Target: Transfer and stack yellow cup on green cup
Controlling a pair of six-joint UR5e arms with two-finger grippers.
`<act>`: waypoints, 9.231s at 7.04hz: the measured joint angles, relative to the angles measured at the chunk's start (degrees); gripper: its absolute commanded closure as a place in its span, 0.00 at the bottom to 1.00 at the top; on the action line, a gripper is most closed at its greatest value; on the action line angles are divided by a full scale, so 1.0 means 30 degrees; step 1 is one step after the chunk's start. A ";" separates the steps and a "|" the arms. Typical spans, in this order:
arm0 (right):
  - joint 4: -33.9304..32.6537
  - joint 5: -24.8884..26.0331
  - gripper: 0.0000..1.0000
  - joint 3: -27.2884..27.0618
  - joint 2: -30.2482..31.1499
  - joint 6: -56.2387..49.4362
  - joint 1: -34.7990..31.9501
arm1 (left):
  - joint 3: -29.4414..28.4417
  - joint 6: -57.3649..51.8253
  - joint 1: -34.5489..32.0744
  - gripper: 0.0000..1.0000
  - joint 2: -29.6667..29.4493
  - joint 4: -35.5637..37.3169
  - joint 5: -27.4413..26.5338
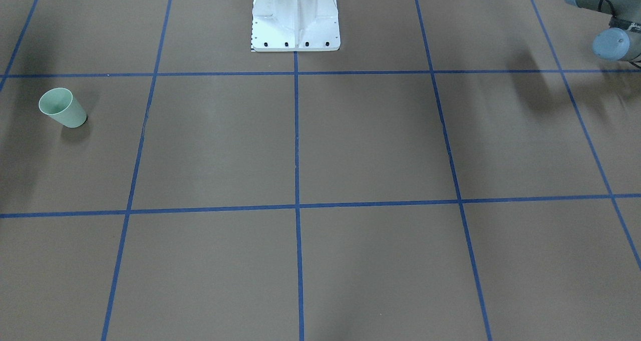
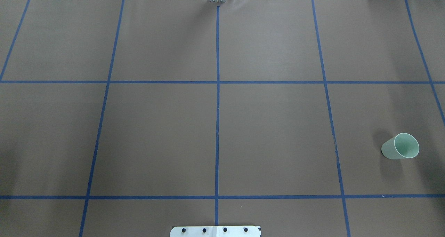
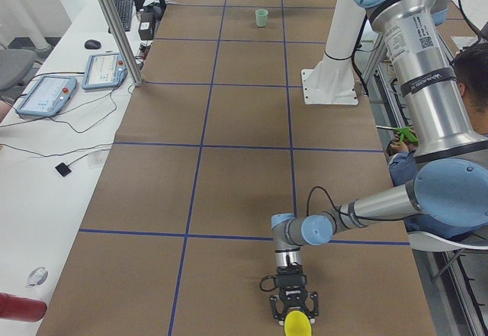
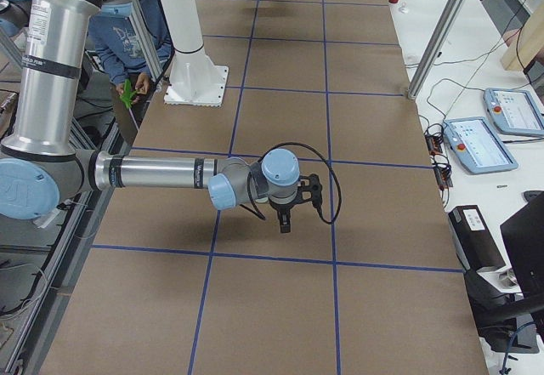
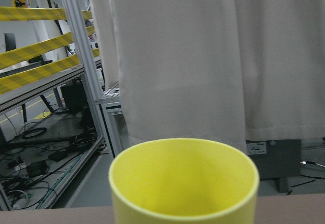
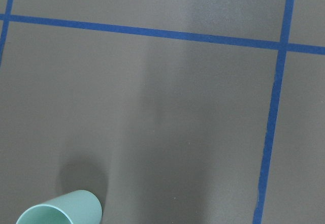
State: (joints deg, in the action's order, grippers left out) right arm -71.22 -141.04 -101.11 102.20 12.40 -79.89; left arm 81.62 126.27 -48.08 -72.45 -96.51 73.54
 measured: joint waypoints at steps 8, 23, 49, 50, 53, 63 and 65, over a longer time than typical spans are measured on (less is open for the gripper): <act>-0.0011 -0.0296 0.00 0.0222 -0.3427 0.1871 0.0503 | 0.2221 -1.6628 0.2154 1.00 -1.1843 -0.7715 -0.7649; -0.0181 0.2461 0.01 -0.0638 -1.3223 1.8198 1.0902 | -0.2431 -3.6569 0.7908 1.00 -2.0060 -2.1312 0.3990; -0.0030 0.1319 1.00 -0.4001 -0.7532 1.8172 0.6949 | -0.2002 -3.7132 0.8653 0.34 -2.0343 -2.4257 0.3313; -0.0041 0.1317 1.00 -0.4567 -0.5582 1.7767 0.5713 | -0.1955 -3.7109 0.8638 0.34 -2.0332 -2.4257 0.3292; -0.0092 0.1303 1.00 -0.5295 0.0286 1.2554 0.3420 | -0.1847 -3.7114 0.8578 0.34 -2.0279 -2.4232 0.2733; -0.0506 0.1325 1.00 -0.4015 0.2322 1.1247 0.6259 | -0.2033 -3.7109 0.8701 0.34 -2.0111 -2.4198 0.1740; -0.0523 0.1299 1.00 -0.3775 0.1972 1.1265 0.6307 | -0.2038 -3.7109 0.8703 0.34 -2.0117 -2.4198 0.1737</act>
State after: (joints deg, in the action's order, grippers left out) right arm -72.79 -137.14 -112.43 108.12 46.20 -60.97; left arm 75.50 14.94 -21.97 -132.80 -169.10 78.75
